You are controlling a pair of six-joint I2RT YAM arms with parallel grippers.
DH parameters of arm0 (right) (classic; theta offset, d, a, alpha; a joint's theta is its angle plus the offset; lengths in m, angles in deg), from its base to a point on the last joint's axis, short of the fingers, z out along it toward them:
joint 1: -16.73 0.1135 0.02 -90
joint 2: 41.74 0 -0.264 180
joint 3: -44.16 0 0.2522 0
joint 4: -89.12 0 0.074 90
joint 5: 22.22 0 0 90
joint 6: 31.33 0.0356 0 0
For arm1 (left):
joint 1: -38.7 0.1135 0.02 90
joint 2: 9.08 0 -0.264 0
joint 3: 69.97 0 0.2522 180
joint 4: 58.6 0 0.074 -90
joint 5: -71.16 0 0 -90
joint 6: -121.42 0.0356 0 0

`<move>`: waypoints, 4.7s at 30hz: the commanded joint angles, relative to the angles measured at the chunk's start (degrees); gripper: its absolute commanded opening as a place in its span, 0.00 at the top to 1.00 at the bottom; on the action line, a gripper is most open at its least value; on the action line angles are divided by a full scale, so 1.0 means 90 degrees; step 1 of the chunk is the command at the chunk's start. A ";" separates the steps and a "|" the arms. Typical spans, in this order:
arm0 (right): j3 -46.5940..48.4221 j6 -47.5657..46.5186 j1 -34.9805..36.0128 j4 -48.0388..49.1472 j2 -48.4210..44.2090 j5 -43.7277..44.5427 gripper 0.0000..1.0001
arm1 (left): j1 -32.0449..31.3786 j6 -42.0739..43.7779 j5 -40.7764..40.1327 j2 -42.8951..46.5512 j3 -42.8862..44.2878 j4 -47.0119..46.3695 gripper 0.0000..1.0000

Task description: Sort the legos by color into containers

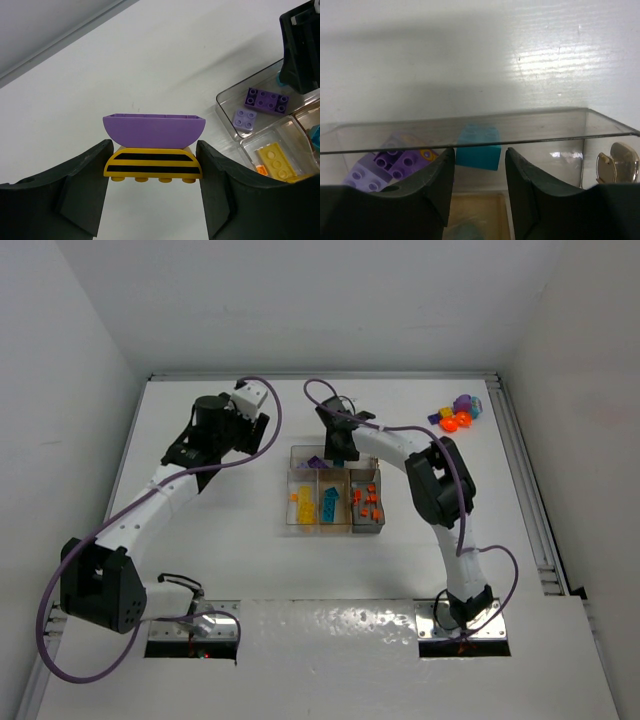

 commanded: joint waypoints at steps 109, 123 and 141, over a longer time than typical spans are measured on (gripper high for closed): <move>-0.2411 0.0092 0.0004 0.5450 -0.2993 -0.7236 0.41 | 0.0082 0.2927 0.4877 0.1083 -0.0414 -0.0239 1.00; -0.2751 0.0530 -0.0590 0.5487 -0.3169 -0.7012 1.00 | 0.0092 0.3083 0.4068 0.0957 -0.0589 0.0443 1.00; -0.3553 0.1869 -0.0681 0.2862 -0.3921 -0.0862 1.00 | 0.0092 0.1971 0.3150 0.0829 -0.0785 -0.0210 1.00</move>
